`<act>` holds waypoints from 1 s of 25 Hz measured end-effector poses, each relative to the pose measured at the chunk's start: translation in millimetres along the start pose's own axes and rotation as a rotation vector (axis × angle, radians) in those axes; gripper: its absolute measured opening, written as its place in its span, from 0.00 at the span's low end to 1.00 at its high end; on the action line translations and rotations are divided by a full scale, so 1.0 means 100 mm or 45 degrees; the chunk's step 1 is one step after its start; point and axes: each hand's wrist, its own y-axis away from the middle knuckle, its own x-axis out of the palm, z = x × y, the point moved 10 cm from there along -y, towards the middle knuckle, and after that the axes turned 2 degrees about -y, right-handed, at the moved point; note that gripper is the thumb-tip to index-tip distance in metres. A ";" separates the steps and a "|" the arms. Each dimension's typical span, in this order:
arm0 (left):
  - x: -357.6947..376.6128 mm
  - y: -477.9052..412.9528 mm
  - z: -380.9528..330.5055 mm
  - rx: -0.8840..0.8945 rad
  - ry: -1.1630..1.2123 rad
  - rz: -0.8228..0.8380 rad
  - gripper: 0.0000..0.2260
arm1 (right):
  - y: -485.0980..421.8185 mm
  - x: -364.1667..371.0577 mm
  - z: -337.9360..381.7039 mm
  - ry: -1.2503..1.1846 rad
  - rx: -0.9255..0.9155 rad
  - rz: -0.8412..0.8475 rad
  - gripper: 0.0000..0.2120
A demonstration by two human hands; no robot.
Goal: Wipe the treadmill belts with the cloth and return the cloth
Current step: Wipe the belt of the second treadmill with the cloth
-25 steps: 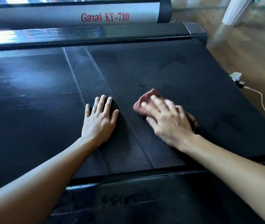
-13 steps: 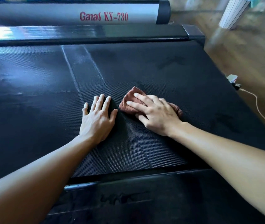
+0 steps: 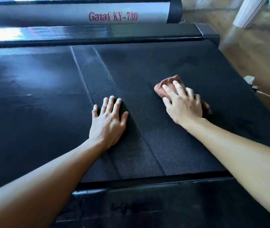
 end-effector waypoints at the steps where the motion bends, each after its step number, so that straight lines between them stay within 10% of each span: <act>1: 0.00 -0.01 0.00 0.003 0.001 -0.007 0.26 | 0.06 -0.01 0.18 0.013 -0.069 -0.041 0.23; 4: 0.00 -0.01 0.00 0.008 0.011 -0.013 0.26 | 0.27 0.01 0.55 -0.022 -0.542 -0.008 0.22; 8: 0.03 -0.02 -0.01 0.006 0.004 0.009 0.27 | -0.17 0.03 0.21 -0.069 0.173 -0.022 0.21; 13: -0.02 -0.06 0.06 -0.019 0.035 0.011 0.29 | -0.10 0.10 0.89 -0.085 -0.524 -0.070 0.22; 17: 0.02 -0.48 0.21 -0.010 0.021 0.114 0.26 | -0.54 0.15 0.43 -0.034 -0.049 -0.039 0.23; 22: 0.08 -1.30 0.66 -0.085 -0.047 0.172 0.28 | -0.67 0.16 0.50 -0.003 -0.388 -0.091 0.23; 25: 0.16 -1.64 0.71 -0.049 -0.136 0.181 0.28 | -1.35 0.25 0.28 -0.044 -0.010 0.001 0.23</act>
